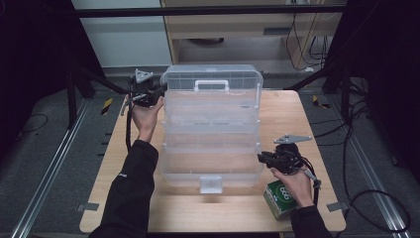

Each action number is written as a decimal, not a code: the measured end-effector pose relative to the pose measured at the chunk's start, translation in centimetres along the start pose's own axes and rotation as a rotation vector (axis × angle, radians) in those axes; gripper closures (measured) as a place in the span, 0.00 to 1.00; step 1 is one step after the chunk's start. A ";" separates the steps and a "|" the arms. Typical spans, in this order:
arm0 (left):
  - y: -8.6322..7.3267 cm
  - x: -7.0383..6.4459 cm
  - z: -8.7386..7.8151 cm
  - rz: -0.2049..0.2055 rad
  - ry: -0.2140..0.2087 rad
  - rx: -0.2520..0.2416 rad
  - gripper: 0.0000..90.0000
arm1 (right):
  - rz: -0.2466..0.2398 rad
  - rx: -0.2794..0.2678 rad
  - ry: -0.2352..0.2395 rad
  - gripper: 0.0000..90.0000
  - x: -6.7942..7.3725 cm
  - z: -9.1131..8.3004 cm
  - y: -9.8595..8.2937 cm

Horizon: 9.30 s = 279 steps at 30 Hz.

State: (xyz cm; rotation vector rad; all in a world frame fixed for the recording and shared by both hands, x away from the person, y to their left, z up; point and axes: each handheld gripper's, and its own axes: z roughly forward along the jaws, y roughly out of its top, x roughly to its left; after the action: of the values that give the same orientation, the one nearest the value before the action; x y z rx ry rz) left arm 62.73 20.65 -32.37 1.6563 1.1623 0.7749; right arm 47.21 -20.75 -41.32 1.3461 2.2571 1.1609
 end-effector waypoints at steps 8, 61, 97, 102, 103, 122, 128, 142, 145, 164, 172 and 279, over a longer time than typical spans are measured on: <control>0.0 0.3 1.0 -0.009 0.001 0.011 0.87 | -0.008 -0.001 0.004 0.83 0.0 0.0 0.0; -0.9 2.6 5.9 -0.025 0.020 0.096 0.83 | -0.019 0.011 0.003 0.83 0.0 0.1 0.2; -12.0 -0.3 -11.8 0.049 -0.164 0.243 0.61 | -0.012 0.024 -0.012 0.82 0.2 0.3 0.5; -13.3 -1.3 -11.3 0.053 -0.198 0.291 0.66 | -0.022 0.022 -0.020 0.82 0.3 0.3 0.5; -13.4 -1.6 -11.2 0.051 -0.210 0.303 0.67 | -0.022 0.025 -0.022 0.82 0.3 0.3 0.5; -14.1 -2.9 -11.0 0.104 -0.200 0.331 0.75 | -0.016 0.021 -0.030 0.82 0.2 0.4 0.5; -13.6 -2.0 -12.2 0.086 -0.197 0.294 0.68 | -0.033 -0.006 -0.058 0.72 0.2 -0.2 0.7; -14.3 2.3 -13.3 0.041 -0.034 0.254 0.50 | -0.074 0.047 -0.059 0.40 0.6 -3.9 1.3; -14.8 3.1 -12.9 0.019 -0.013 0.268 0.49 | -0.080 0.089 -0.078 0.33 1.1 -4.5 1.6; -16.3 4.7 -11.7 0.000 0.036 0.325 0.47 | -0.062 0.304 -0.130 0.19 2.3 -5.4 0.4; -16.9 5.3 -11.6 -0.008 0.064 0.334 0.45 | -0.075 0.375 -0.134 0.17 2.5 -5.3 -0.2; -17.9 5.4 -10.7 0.006 0.054 0.406 0.45 | -0.133 0.618 -0.113 0.19 0.9 -5.3 0.4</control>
State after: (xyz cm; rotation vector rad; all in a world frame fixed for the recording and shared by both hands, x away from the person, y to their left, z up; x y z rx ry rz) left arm 49.14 31.25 -45.26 1.9786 1.4226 0.6166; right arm 43.93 -22.48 -37.47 1.3735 2.6810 0.3309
